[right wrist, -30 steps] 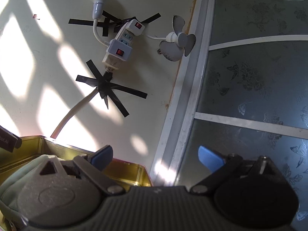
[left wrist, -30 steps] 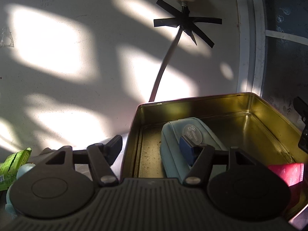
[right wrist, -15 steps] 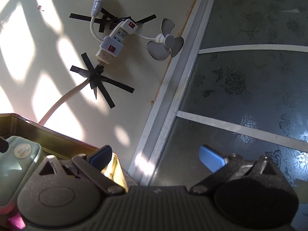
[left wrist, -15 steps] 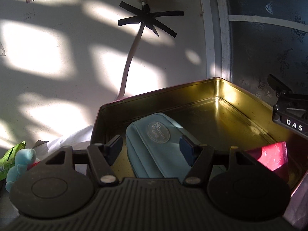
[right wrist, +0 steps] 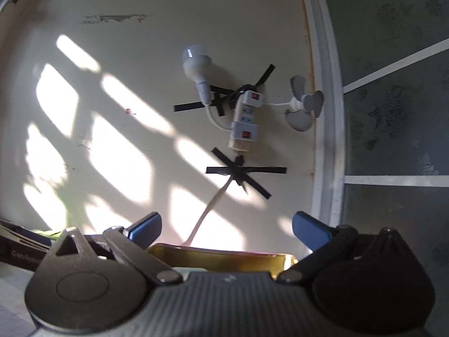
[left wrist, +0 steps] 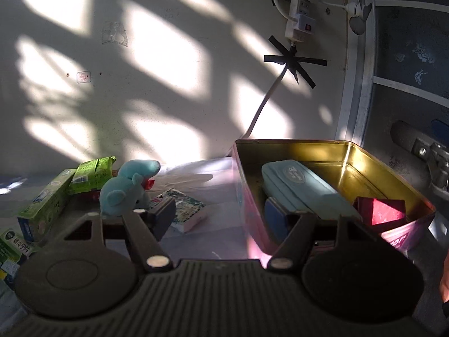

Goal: Organize objects
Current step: 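Grasp the green toothpaste box with the right gripper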

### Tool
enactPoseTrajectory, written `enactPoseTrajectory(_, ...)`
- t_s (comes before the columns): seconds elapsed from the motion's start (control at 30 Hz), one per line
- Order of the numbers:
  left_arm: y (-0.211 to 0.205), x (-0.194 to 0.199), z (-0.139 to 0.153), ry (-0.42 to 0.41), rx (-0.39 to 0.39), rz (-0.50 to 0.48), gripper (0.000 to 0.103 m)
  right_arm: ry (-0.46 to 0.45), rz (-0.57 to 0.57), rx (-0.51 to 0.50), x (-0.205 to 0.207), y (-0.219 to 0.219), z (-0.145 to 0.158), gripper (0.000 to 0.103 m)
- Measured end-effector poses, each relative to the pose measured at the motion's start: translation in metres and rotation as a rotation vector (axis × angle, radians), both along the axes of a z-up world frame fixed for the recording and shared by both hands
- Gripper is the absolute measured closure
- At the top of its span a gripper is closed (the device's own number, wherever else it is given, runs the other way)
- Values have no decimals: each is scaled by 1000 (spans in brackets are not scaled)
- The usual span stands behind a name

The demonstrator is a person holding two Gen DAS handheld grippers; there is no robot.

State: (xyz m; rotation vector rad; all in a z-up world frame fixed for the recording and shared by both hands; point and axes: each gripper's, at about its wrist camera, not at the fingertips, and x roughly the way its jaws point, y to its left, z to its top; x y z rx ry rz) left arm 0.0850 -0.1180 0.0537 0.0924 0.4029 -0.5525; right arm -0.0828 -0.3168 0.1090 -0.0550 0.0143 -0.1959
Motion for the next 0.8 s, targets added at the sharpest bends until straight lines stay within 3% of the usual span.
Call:
enactPoseTrajectory(0.13,78,5,-20,46,-14,104,31,113,301,37,27,59,-4,0)
enactPoseTrajectory(0.27,164,26,-33,118,-57,309,34,290,557,36,67,126,-24,4)
enactPoseTrajectory(0.33,201,42,-37,180,-111,409,40,385,672,12,89,165,-36,6)
enactPoseTrajectory(0.4,241,48,-43,256,-221,487,42,457,751,-25,112,200,-45,6)
enactPoseTrajectory(0.47,261,49,-47,281,-300,509,42,516,786,-41,133,234,-55,3)
enactPoseTrajectory(0.57,271,41,-50,284,-326,528,42,624,821,-37,174,263,-69,0)
enactPoseTrajectory(0.7,276,39,-57,316,-365,497,42,703,788,-70,208,286,-92,0)
enactPoseTrajectory(0.77,275,40,-58,325,-378,481,42,742,816,-25,211,286,-98,12)
enactPoseTrajectory(0.8,275,41,-59,329,-382,469,42,732,802,-10,206,284,-97,13)
